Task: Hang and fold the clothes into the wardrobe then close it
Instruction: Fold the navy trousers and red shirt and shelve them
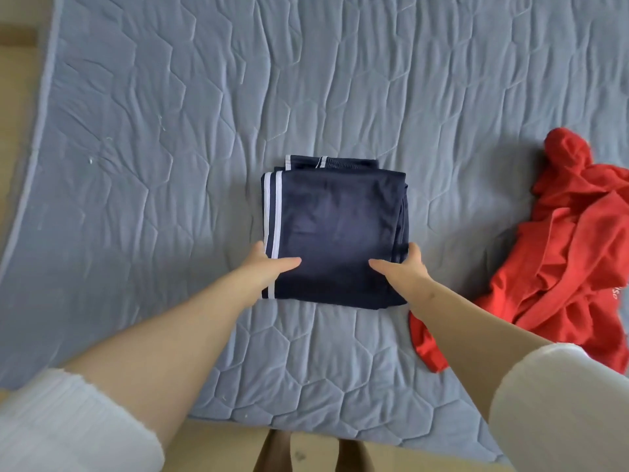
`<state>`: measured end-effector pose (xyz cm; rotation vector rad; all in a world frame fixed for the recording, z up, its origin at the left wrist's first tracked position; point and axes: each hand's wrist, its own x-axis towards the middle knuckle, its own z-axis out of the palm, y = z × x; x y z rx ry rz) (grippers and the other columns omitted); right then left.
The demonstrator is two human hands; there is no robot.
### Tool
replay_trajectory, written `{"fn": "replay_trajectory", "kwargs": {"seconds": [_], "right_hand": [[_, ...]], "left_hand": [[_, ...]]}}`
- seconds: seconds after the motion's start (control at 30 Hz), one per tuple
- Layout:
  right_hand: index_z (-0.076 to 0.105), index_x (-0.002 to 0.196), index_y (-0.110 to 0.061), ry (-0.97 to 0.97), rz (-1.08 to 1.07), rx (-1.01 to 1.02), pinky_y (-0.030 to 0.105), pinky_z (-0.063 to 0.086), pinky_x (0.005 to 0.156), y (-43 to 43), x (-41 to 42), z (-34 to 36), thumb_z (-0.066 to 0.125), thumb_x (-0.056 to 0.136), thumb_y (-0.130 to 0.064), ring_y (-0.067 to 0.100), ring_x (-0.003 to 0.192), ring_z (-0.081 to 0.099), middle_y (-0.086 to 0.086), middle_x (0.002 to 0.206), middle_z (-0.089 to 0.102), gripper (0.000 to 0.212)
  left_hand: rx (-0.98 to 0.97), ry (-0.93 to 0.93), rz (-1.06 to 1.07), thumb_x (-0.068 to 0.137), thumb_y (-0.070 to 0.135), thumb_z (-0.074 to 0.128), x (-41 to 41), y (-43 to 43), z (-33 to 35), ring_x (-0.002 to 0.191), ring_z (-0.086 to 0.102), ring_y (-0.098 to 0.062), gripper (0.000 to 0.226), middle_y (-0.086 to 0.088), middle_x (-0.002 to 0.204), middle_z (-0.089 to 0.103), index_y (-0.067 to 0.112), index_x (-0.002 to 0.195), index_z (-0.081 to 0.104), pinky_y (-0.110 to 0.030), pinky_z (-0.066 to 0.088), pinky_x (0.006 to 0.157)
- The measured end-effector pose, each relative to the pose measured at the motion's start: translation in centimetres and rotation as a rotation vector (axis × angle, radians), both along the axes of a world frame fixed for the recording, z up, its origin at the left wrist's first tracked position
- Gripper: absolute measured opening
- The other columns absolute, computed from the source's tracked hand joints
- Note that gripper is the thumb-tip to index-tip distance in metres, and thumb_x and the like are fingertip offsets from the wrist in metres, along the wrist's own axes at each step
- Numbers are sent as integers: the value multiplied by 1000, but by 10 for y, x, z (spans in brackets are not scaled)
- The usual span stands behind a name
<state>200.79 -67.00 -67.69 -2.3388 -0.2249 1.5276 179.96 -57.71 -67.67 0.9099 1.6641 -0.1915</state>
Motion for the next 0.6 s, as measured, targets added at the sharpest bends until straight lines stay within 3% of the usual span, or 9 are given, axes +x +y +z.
{"fn": "replay_trajectory", "kwargs": {"seconds": [0.1, 0.2, 0.3, 0.43, 0.5, 0.6], "right_hand": [[29, 134, -20, 54, -64, 47, 42, 47, 89, -6, -5, -19, 67, 81, -27, 28, 108, 50, 3, 129, 47, 66], [41, 127, -11, 0, 96, 20, 42, 45, 95, -16, -11, -30, 65, 84, -22, 30, 111, 53, 9, 126, 54, 50], [49, 125, -6, 39, 171, -63, 39, 45, 96, -45, -29, -33, 65, 83, -17, 32, 112, 55, 14, 123, 58, 46], [50, 122, -8, 145, 163, -170, 39, 49, 89, -91, -43, -28, 71, 77, -16, 30, 106, 59, 14, 117, 62, 50], [45, 123, -13, 50, 186, -170, 41, 47, 92, -94, -37, -28, 72, 76, -24, 31, 108, 57, 9, 118, 59, 56], [47, 121, -17, -139, 122, -27, 38, 45, 91, -72, -24, -24, 70, 78, -29, 30, 108, 57, 6, 115, 61, 50]], "left_hand": [[48, -3, -144, 84, 28, 67, -13, -4, -16, 120, 49, -23, 68, -1, 137, 47, 18, 140, 30, -36, 42, 98], [70, 8, -233, 87, 26, 63, -26, -15, -24, 114, 52, -21, 52, -2, 129, 54, 14, 132, 40, -33, 44, 94], [8, -7, -260, 89, 24, 61, -43, -48, -23, 109, 54, -17, 43, 1, 123, 56, 16, 127, 43, -31, 47, 89], [-136, -14, -310, 87, 22, 64, -69, -84, -21, 107, 58, -18, 35, -1, 120, 61, 22, 117, 47, -35, 45, 97], [-95, 30, -306, 84, 25, 66, -72, -84, -23, 106, 59, -21, 38, -1, 117, 61, 20, 116, 47, -39, 45, 97], [106, 33, -120, 81, 24, 69, -56, -64, -21, 97, 61, -24, 30, -2, 103, 63, 16, 104, 52, -37, 49, 88]]}}
